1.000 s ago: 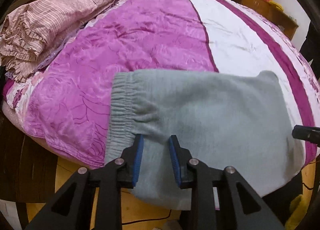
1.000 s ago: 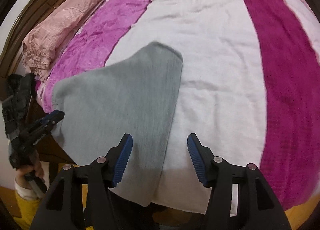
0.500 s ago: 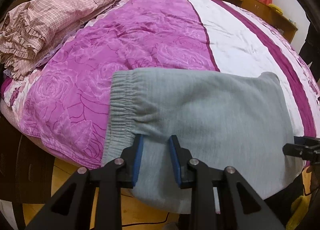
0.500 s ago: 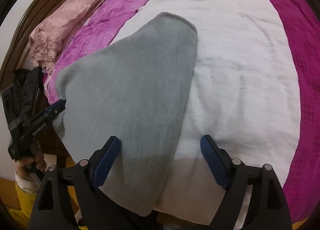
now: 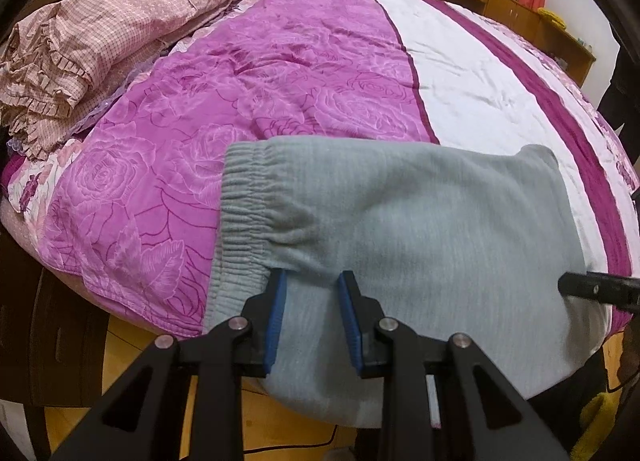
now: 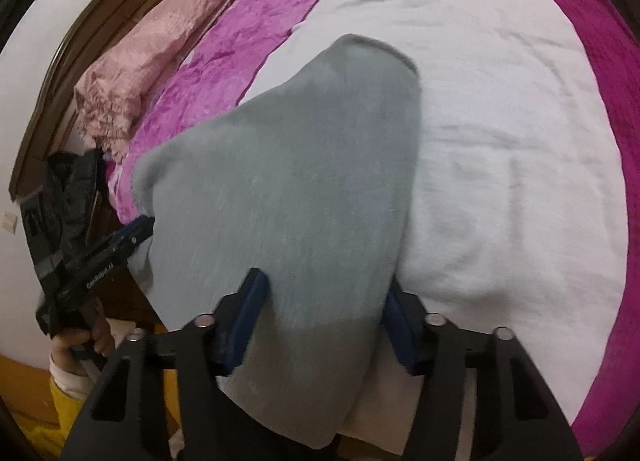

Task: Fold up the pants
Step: 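Grasp the pants edge with the right gripper and lift it up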

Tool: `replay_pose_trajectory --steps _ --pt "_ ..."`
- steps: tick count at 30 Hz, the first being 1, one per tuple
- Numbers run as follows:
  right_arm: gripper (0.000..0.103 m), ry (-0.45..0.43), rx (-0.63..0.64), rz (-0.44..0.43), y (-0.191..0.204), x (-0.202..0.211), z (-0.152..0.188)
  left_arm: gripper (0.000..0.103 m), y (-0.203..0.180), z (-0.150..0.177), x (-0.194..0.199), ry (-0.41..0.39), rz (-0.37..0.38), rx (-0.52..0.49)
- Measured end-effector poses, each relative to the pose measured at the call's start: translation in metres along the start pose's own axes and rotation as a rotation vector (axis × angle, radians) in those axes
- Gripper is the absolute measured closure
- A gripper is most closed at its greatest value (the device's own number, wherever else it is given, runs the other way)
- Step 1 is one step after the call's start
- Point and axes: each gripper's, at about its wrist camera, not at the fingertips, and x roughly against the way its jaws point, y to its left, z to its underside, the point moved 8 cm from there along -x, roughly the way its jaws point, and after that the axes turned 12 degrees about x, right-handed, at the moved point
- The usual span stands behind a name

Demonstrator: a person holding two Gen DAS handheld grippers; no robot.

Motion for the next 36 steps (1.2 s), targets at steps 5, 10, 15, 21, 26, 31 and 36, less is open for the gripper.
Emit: replay_pose_trajectory --steps 5,10,15,21,26,31,36 --pt "0.086 -0.013 -0.013 -0.002 0.001 0.007 -0.001 0.075 -0.001 0.001 0.003 0.012 -0.014 -0.001" --pt "0.098 -0.048 0.024 0.007 0.012 0.025 -0.008 0.075 -0.002 0.005 0.012 0.028 0.000 0.020" --pt "0.100 -0.081 0.105 0.007 0.037 0.046 -0.017 0.075 -0.001 0.013 0.023 0.029 0.019 0.048" --pt "0.100 -0.075 0.207 0.030 0.070 0.060 -0.029 0.075 -0.004 0.025 0.026 0.043 0.052 0.061" --pt "0.100 -0.059 0.279 0.028 0.097 0.067 -0.041 0.074 -0.005 0.029 0.013 0.066 0.066 0.064" --pt "0.100 -0.036 0.340 0.027 0.121 0.069 -0.054 0.075 0.001 0.024 0.020 0.058 0.086 0.088" --pt "0.100 -0.024 0.396 0.030 0.142 0.069 -0.064 0.074 0.016 0.015 0.036 0.028 0.078 0.113"
